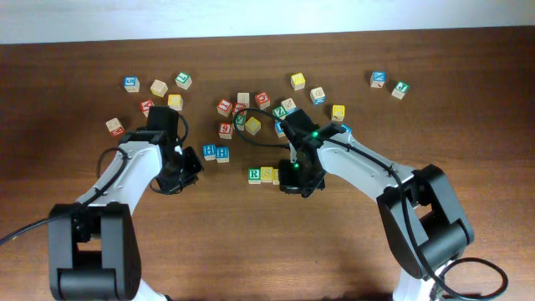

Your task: Spell out RSS

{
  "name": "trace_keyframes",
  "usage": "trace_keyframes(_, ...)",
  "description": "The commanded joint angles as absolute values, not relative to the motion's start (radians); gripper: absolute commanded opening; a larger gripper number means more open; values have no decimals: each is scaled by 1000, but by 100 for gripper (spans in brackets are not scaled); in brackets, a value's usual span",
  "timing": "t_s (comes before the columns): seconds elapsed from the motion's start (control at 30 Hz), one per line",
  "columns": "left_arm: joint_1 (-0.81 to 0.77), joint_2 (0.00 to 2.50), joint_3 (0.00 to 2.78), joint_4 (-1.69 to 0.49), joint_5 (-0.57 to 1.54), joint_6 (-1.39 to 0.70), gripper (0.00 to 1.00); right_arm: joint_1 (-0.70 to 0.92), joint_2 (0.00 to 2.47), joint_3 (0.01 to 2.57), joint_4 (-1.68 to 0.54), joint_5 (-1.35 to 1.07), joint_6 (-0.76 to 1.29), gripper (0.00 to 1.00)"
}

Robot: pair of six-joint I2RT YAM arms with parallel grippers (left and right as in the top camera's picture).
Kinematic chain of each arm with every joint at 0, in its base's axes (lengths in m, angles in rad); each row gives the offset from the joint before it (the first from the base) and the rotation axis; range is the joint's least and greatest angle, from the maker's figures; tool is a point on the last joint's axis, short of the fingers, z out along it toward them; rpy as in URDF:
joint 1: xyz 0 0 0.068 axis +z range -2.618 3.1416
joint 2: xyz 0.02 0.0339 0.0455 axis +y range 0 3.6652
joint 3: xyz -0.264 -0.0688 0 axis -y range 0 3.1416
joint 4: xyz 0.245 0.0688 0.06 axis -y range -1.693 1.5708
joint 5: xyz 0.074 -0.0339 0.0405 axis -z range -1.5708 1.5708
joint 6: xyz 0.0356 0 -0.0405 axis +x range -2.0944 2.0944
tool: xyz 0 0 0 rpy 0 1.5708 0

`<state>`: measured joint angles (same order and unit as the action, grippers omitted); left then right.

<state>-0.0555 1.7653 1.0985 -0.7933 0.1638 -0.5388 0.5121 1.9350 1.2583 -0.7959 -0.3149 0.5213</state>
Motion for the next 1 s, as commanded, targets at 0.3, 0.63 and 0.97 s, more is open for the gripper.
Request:
trace_keyframes(0.3,-36,1744,1095,-796,156,-530,0,513,1938,1256,-741,-306,541,4)
trace_keyframes(0.63,-36,1744,1094,-799,156,-529,0,513,1938,1256,-730,-306,560,4)
trace_keyframes(0.97,-36,1744,1094,-799,156,-529,0,543,1938,1256,-722,-302,593,4)
